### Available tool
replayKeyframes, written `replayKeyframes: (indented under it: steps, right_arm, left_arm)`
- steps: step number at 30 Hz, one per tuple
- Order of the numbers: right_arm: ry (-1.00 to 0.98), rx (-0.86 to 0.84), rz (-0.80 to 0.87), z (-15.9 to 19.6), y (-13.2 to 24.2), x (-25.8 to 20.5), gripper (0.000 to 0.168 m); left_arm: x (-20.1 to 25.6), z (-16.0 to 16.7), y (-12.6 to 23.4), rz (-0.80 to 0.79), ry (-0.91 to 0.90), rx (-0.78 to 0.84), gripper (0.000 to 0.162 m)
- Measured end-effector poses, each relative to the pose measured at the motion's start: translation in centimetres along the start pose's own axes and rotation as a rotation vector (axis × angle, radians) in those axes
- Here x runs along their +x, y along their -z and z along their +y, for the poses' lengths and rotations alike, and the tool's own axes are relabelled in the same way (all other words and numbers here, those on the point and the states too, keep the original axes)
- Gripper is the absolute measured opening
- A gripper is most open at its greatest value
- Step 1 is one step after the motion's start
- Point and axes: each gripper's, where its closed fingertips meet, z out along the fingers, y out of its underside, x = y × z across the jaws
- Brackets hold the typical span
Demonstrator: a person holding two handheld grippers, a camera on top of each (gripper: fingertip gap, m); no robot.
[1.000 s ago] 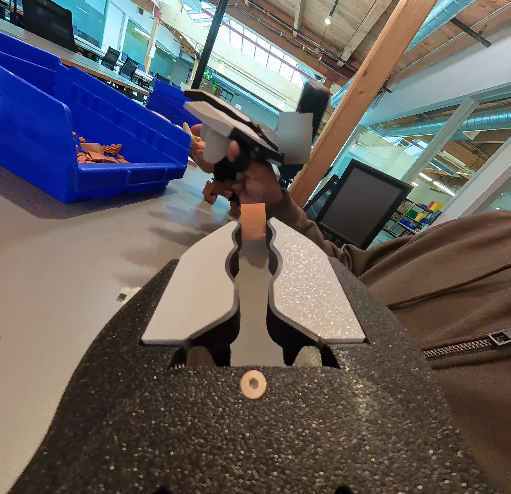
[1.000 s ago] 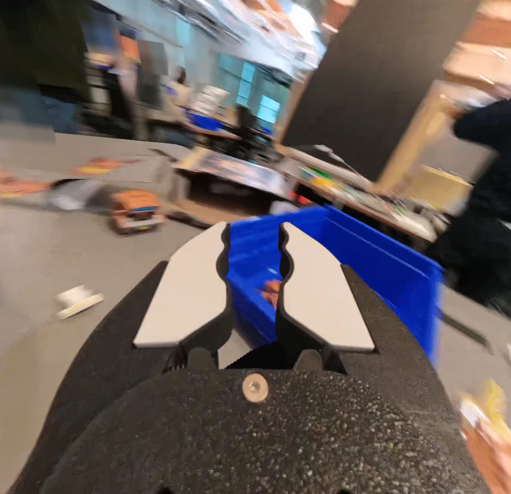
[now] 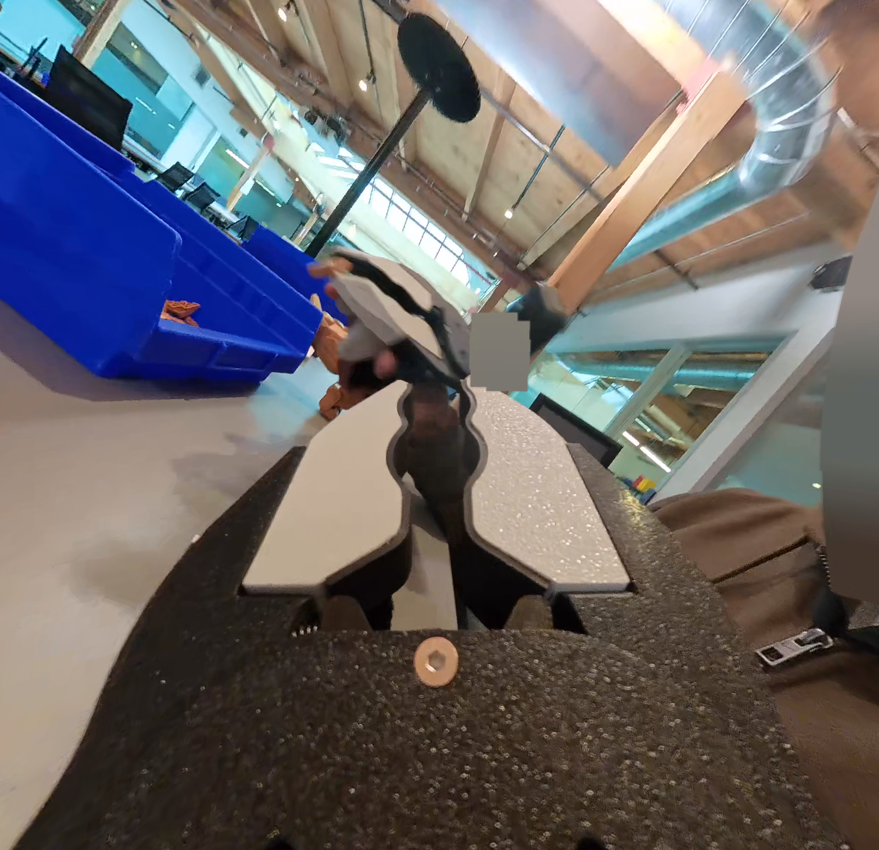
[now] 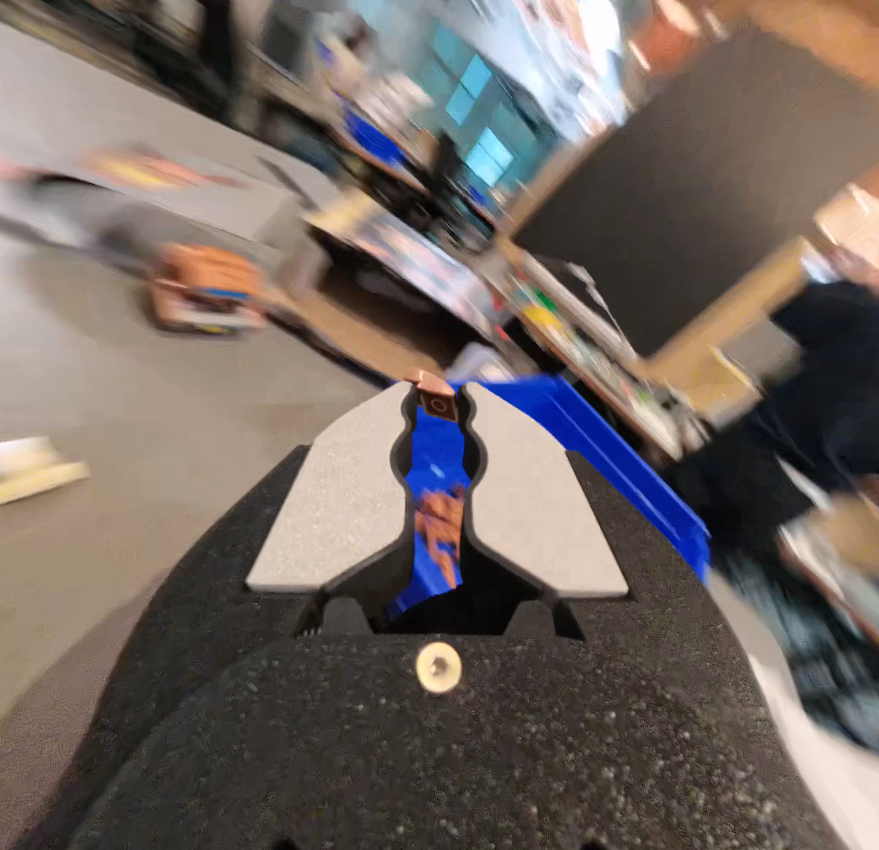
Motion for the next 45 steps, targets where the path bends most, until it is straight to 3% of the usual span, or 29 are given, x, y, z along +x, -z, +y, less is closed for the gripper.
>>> replayKeyframes:
  steps: [2, 4, 9, 12, 15, 21, 26, 31, 37, 40, 45]
  right_arm:
    - [-0.1, -0.176, 0.146, 4.0, -1.0, 3.9, 0.019]
    - [-0.207, -0.28, 0.179, 6.8, -1.2, 5.1, 0.028]
    - [-0.255, -0.202, 0.167, 5.4, 0.3, 4.2, 0.027]
    - [-0.272, -0.119, -0.128, 3.0, 0.2, -2.0, 0.025]
    - [-0.23, -0.198, -0.47, 2.9, 0.4, -9.7, 0.031]
    - [-0.117, -0.347, -0.717, 4.0, 0.5, -16.8, 0.053]
    - [-0.097, -0.413, -0.719, 4.5, -0.6, -17.9, 0.05]
    - [-0.08, -0.422, -0.725, 4.5, -0.6, -18.2, 0.018]
    - [0.027, -0.342, -0.669, 3.8, -0.3, -17.5, 0.017]
    - [0.044, -0.231, -0.674, 1.8, 0.1, -17.3, 0.017]
    - [0.061, -0.17, -0.701, 0.9, 0.9, -17.3, 0.016]
  left_arm:
    - [0.1, -0.1, 0.1, 0.011, 0.007, 0.01, 0.016]
    - [0.3, 0.0, 0.1, 0.016, -0.003, 0.002, 0.016]
    - [0.3, 0.0, 0.1, 0.007, -0.019, 0.002, 0.015]
    - [-0.2, -0.5, 0.6, -0.04, -0.049, 0.018, 0.014]
    - [-1.2, -0.6, 1.2, -0.158, -0.177, -0.026, 0.014]
    - [-2.1, 0.3, 1.6, -0.278, -0.353, -0.151, 0.014]
    - [-2.1, 1.2, 1.2, -0.275, -0.367, -0.212, 0.014]
    - [-2.5, 1.9, 1.2, -0.294, -0.372, -0.274, 0.014]
    - [-5.7, 3.9, 2.7, -0.495, -0.521, -0.57, 0.018]
    - [-5.7, 5.8, 2.7, -0.456, -0.6, -0.71, 0.023]
    - [-5.5, 5.8, 2.5, -0.43, -0.772, -0.725, 0.023]
